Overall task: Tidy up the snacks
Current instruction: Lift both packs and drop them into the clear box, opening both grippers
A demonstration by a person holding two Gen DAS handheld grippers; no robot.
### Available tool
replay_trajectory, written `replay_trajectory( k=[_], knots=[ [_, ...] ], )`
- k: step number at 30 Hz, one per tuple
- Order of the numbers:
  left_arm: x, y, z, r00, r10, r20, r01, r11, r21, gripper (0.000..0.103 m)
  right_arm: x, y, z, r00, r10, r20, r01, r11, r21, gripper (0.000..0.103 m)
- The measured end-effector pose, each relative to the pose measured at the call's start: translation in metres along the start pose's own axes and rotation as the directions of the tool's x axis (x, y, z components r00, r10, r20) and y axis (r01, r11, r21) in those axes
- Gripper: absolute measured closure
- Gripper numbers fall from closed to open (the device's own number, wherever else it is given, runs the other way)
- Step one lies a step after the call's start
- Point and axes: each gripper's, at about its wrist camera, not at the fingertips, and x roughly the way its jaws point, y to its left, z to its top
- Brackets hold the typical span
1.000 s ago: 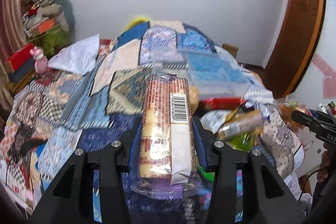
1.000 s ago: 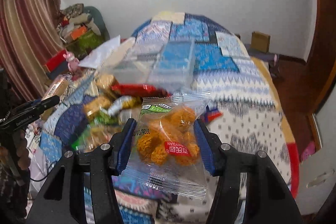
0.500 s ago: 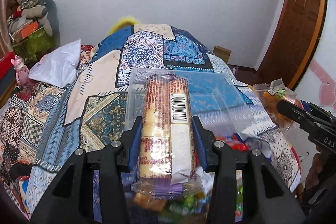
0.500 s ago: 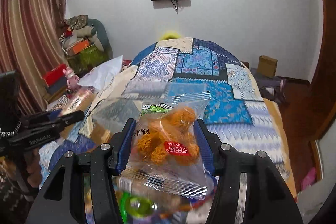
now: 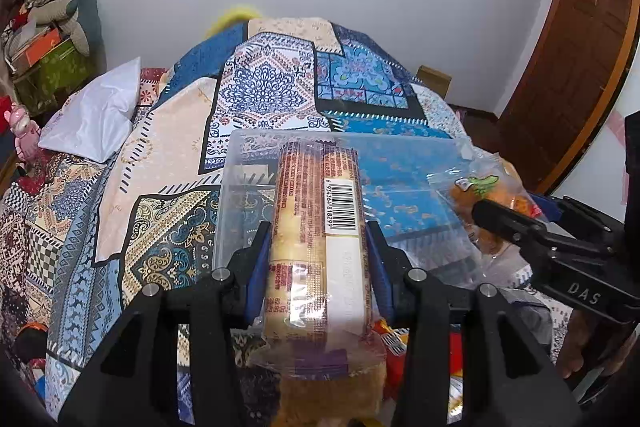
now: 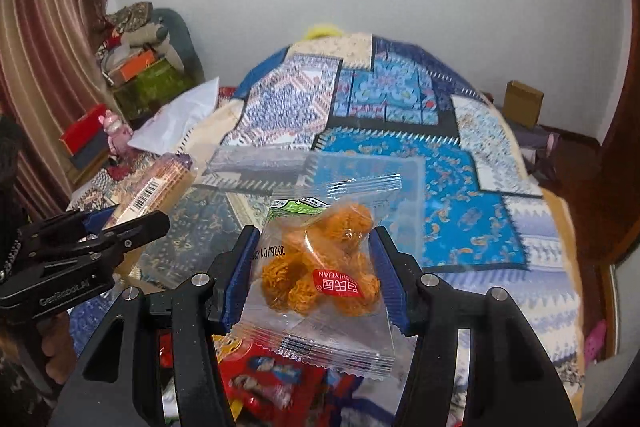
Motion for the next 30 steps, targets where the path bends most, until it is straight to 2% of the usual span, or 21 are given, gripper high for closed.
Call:
replay_trajectory(
  k=[9, 13, 14, 15, 17, 20, 23, 30],
  knots=[
    [0.026, 0.009, 0.002, 0.996, -0.010, -0.084, 0.007, 0.999, -0.037, 0.059, 0.031, -0.004, 0.003, 0.994, 0.033, -0.105, -0.030, 0.999, 0.029, 0.049],
    [0.025, 0.007, 0.003, 0.998, 0.007, -0.068, -0.009, 0.999, -0.034, 0.057, 0.033, -0.002, 0.004, 0.993, 0.019, -0.118, -0.018, 1.000, 0.017, 0.047],
    [0.024, 0.007, 0.003, 0.998, 0.009, -0.066, -0.011, 0.999, -0.033, 0.054, 0.032, -0.001, 0.005, 0.993, 0.014, -0.116, -0.013, 1.000, 0.010, 0.047],
    [0.022, 0.006, 0.003, 0.998, 0.009, -0.061, -0.011, 0.999, -0.033, 0.050, 0.030, 0.000, 0.005, 0.994, 0.007, -0.110, -0.007, 1.000, 0.001, 0.041],
    [0.016, 0.005, 0.004, 0.999, 0.009, -0.046, -0.010, 1.000, -0.028, 0.048, 0.027, 0.001, 0.006, 0.995, -0.008, -0.102, 0.007, 1.000, -0.008, 0.038],
    [0.001, -0.001, 0.003, 1.000, 0.021, -0.018, -0.021, 1.000, 0.003, 0.047, 0.016, 0.001, 0.008, 0.997, -0.008, -0.076, 0.006, 1.000, -0.022, 0.038],
    [-0.017, -0.006, 0.001, 1.000, 0.023, 0.016, -0.024, 1.000, 0.019, 0.036, -0.004, 0.002, 0.008, 0.999, -0.008, -0.040, 0.007, 0.999, -0.033, 0.037],
    [-0.056, -0.012, -0.014, 0.999, 0.017, 0.044, -0.019, 0.999, 0.046, 0.035, -0.046, -0.005, -0.002, 1.000, -0.015, 0.020, 0.016, 0.999, -0.045, 0.037]
  ],
)
